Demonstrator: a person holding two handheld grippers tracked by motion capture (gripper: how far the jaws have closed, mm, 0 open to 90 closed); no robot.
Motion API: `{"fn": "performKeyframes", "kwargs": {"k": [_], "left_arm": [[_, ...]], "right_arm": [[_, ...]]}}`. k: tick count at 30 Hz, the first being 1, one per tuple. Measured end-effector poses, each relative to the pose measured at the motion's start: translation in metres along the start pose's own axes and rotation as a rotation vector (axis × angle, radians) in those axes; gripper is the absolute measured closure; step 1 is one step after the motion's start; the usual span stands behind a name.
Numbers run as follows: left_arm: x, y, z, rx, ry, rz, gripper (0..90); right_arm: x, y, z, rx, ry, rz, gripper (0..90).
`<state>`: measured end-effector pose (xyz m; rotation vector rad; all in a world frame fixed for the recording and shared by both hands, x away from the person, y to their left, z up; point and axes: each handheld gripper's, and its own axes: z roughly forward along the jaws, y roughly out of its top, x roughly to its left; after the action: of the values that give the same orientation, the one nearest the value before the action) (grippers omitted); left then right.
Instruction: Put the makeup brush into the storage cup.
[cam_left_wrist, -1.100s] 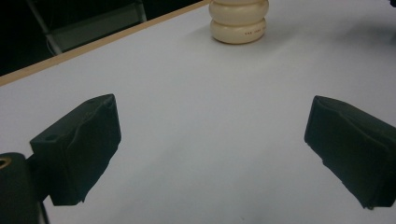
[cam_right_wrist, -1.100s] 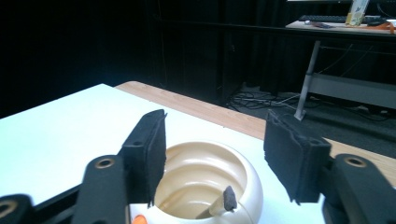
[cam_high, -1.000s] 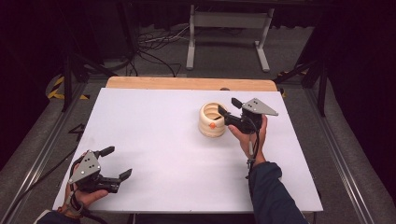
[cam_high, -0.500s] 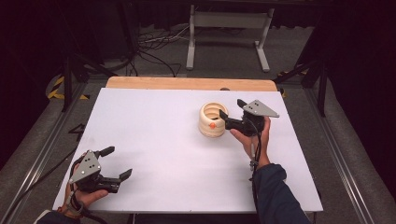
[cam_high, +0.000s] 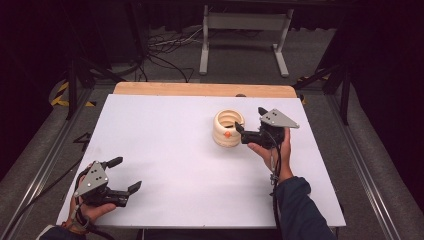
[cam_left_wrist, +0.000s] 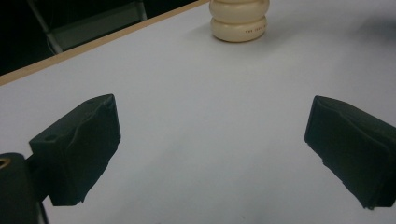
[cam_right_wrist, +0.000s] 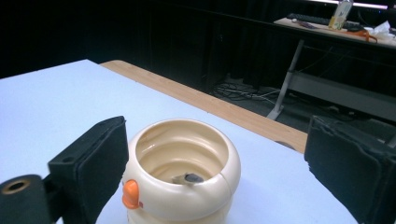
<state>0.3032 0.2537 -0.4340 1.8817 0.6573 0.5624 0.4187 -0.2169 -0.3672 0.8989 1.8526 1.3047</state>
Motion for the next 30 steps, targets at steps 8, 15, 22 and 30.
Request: {"fn": "performKeyframes", "kwargs": {"k": [8, 15, 22, 30], "left_arm": [[0.000, 0.000, 0.001, -0.001, -0.001, 0.001, 3.8], [0.000, 0.000, 0.001, 0.005, -0.001, 0.004, 3.9], [-0.001, 0.000, 0.001, 0.007, 0.000, 0.007, 3.9], [-0.001, 0.000, 0.001, 0.004, 0.001, 0.009, 3.9]], "right_arm": [[0.005, 0.002, -0.009, 0.003, 0.018, -0.047, 5.2], [0.006, 0.003, -0.020, -0.012, 0.022, -0.059, 4.9], [0.006, 0.003, -0.029, -0.024, 0.010, -0.073, 5.4], [0.004, 0.002, -0.042, -0.027, -0.008, -0.100, 5.8]]}}
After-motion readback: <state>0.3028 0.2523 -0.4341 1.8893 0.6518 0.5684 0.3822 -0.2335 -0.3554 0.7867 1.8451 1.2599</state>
